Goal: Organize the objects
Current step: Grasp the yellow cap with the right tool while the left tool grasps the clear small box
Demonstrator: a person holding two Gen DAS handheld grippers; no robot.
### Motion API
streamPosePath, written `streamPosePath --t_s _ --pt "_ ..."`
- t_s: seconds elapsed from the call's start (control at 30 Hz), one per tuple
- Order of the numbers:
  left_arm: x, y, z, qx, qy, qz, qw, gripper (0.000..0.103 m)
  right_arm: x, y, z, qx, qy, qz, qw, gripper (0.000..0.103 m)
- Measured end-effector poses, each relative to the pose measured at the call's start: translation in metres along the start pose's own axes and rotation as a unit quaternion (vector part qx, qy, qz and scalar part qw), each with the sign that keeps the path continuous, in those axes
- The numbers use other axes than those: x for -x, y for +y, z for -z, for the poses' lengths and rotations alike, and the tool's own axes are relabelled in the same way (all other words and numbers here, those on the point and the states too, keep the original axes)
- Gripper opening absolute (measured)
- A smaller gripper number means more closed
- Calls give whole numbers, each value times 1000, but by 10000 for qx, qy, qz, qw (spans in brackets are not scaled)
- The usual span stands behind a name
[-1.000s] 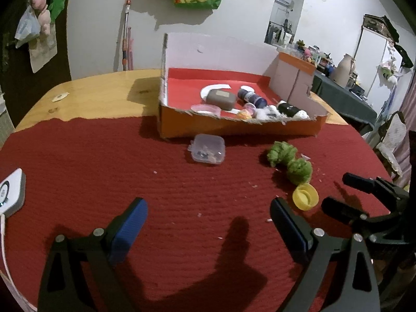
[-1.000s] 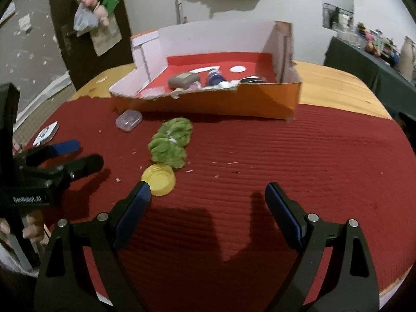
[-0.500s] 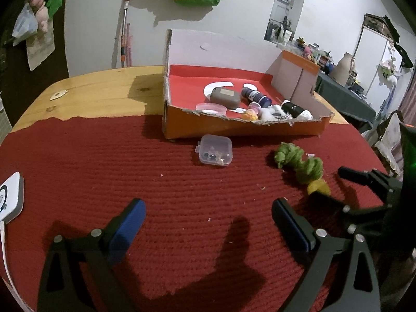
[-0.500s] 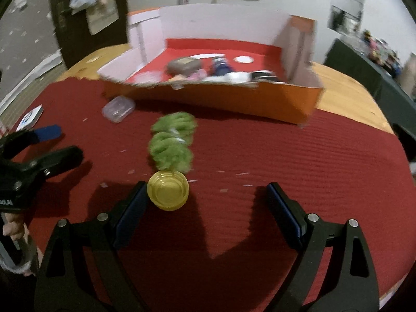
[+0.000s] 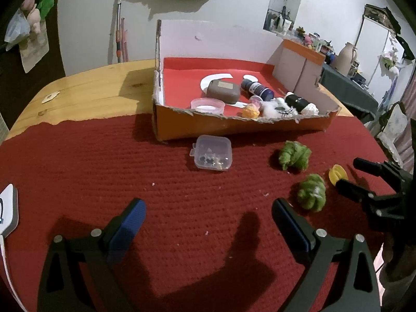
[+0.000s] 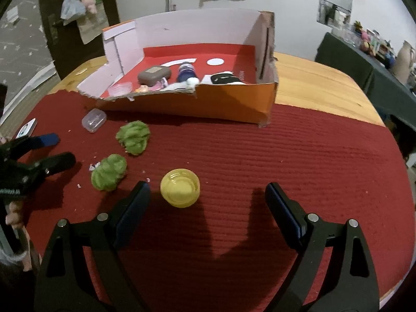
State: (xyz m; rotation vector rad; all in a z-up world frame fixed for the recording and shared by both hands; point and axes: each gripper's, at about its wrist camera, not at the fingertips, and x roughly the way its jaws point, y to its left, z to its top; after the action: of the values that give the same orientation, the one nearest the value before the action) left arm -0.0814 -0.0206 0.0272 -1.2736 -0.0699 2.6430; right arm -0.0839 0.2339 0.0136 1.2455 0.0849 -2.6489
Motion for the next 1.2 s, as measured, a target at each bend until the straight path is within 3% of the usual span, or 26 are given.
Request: streamPosePath --t_s 0.3,0.73,0.8,0.87,0.9,0.93,1.2 --pt "-19 5 -24 -106 161 -75 9998 99 1 -1 2 24 29 -86 10000 90" --pt "-38 -6 -38 -576 177 -231 9979 73 -4 -1 1 -20 60 -175 9998 88" --pt "-38 -8 -39 -626 144 -135 9978 60 -4 2 2 56 18 -162 9999 80" --pt "-38 -10 -40 -687 105 -41 9976 41 -5 8 4 233 -50 -33 9997 55" --pt "-38 -11 -41 -720 80 15 9974 41 -4 11 5 359 -135 -62 9992 48" --pt "-37 -11 -40 -711 67 62 9974 41 -3 12 6 395 -159 -203 9989 28" --pt "-12 -13 -27 -684 -188 221 9972 41 7 19 5 488 -256 -396 9977 29"
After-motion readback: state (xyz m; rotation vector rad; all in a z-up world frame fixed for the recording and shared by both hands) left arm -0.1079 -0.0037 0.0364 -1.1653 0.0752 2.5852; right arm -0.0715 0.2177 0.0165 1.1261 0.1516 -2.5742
